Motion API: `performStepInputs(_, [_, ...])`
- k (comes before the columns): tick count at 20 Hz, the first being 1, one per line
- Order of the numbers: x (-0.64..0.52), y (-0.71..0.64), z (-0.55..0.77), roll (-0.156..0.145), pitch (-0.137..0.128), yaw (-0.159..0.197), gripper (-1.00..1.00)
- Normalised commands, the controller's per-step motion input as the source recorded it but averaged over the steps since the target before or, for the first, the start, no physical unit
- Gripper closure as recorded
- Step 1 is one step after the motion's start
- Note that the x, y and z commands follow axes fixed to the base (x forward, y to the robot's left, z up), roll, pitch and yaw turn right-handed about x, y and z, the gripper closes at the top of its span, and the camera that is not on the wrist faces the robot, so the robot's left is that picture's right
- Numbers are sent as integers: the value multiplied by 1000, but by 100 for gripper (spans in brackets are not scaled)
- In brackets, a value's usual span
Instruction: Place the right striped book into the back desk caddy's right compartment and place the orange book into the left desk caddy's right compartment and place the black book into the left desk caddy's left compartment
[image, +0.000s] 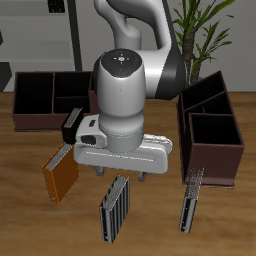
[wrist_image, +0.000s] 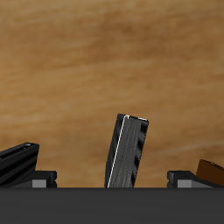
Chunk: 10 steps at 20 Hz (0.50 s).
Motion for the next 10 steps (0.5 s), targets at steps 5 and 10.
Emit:
performStepInputs(5, [-109,159,-409,44,-85,-18,-100])
performStepInputs(10, [-193,4,-267,1,-129,-23,-100])
